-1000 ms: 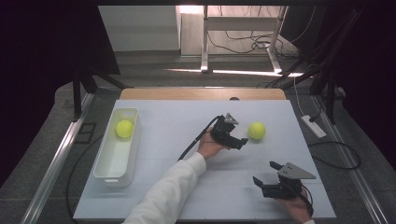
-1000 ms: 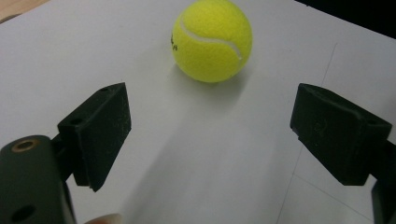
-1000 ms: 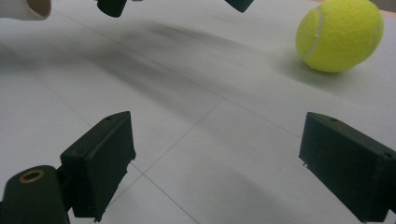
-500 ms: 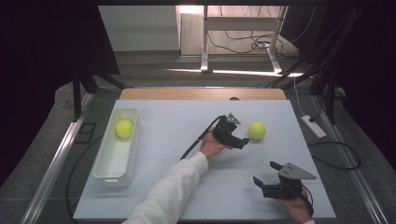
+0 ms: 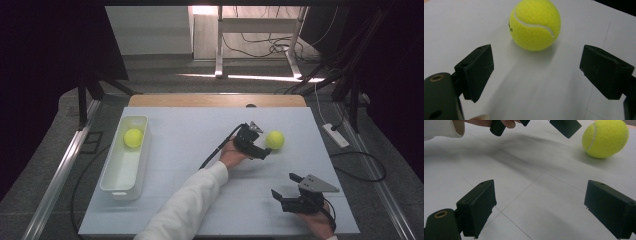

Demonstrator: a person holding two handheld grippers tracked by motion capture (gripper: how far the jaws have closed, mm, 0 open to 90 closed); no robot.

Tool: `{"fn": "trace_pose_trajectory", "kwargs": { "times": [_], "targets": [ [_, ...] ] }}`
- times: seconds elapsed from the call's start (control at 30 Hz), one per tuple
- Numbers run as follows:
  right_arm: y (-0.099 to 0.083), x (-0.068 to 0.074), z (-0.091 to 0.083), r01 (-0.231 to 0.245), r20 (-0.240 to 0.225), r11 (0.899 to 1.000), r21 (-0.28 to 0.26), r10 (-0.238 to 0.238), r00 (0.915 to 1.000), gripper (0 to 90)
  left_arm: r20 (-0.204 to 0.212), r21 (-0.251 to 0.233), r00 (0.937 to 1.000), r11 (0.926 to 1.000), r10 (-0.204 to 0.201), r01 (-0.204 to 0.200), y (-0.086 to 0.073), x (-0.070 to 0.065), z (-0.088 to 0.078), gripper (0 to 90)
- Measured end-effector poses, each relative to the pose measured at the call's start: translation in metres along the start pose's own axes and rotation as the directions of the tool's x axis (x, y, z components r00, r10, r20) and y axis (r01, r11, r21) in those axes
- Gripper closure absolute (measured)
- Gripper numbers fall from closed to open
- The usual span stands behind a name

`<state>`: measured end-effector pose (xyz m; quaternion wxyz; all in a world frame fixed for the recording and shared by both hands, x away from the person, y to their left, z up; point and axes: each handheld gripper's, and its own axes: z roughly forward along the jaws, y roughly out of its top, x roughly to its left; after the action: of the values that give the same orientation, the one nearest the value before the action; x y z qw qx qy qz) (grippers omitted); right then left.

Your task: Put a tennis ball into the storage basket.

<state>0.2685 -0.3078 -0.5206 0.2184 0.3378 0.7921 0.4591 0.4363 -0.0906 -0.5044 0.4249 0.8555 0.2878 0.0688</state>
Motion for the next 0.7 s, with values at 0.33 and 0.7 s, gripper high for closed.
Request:
{"fn": "trace_pose_trajectory", "kwargs": {
  "times": [0.33,0.7],
  "targets": [
    [0.0,0.0,0.0,-0.004,0.003,1.0,0.003,0.004,1.0,9.6,-0.007,0.003,1.0,1.0,0.005,-0.005,0.005,0.0,0.007,12.5],
    [-0.001,-0.001,0.0,-0.007,0.001,1.0,0.002,0.007,1.0,9.7,-0.004,0.007,1.0,1.0,-0.005,0.005,0.009,0.002,0.014,12.5]
  ]
}}
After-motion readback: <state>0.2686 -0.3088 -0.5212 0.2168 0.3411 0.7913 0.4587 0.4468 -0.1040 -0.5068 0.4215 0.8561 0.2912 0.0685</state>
